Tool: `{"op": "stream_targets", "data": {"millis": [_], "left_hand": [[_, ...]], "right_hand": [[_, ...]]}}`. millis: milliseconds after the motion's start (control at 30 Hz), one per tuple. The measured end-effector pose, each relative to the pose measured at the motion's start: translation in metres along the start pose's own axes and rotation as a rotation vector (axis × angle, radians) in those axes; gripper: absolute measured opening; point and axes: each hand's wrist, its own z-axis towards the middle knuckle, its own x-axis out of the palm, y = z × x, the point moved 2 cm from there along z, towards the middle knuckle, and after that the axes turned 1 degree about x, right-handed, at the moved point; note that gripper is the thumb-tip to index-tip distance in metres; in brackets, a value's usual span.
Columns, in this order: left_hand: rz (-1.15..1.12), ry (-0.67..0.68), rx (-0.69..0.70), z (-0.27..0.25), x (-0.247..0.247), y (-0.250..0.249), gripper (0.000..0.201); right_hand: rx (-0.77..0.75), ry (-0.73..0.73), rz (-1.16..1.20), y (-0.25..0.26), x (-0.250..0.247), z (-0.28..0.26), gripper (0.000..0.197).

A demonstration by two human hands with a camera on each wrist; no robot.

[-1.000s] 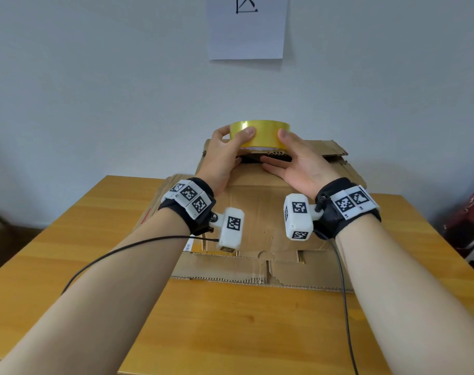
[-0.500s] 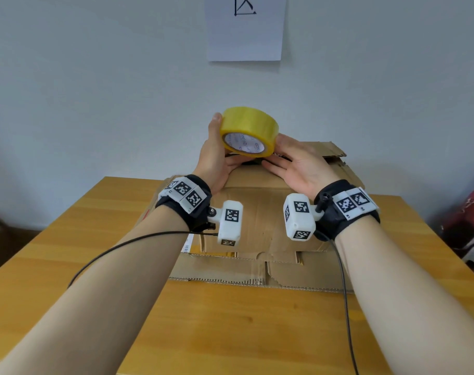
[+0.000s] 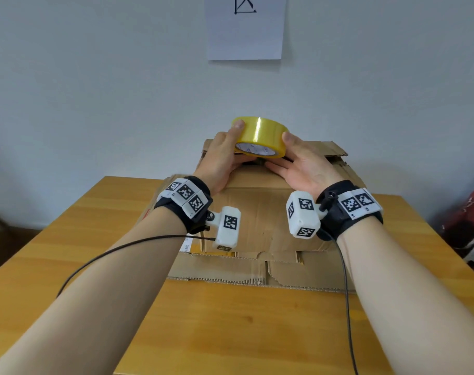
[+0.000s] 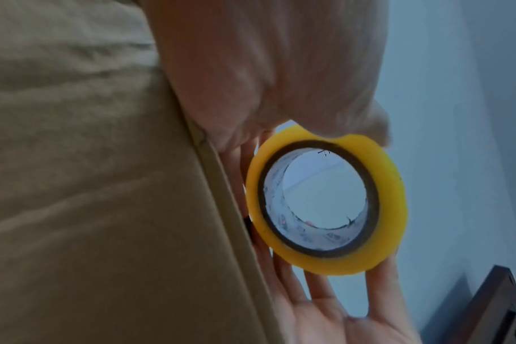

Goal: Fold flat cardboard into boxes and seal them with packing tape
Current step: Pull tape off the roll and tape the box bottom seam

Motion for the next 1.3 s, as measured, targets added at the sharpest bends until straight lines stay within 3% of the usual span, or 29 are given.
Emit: {"op": "stream_targets", "data": {"millis": [100, 267, 600, 1300], "left_hand": [[0.105, 0.037, 0.022, -0.0025, -0.0003, 0.0025, 0.095], [0.109, -0.046, 0.06, -0.0025, -0.0029, 0.0021, 0.097], [0.091, -0.118, 0.085, -0.0032, -0.0055, 0.0029, 0.092], [0.151, -0.173, 0.135, -0.0057, -0.0051, 0.0066, 0.09]], "right_hand": [[-0.047, -0.025, 0.037, -0.0008, -0.0006, -0.0003, 0.061], [-0.073, -0.091, 0.087, -0.0006, -0.0008, -0.0023, 0.023], [-0.126, -0.154, -0.002, -0.0045, 0.0035, -0.0001, 0.018], [-0.08, -0.19, -0.055, -0.0041, 0.0064, -0.0023, 0.007]]}}
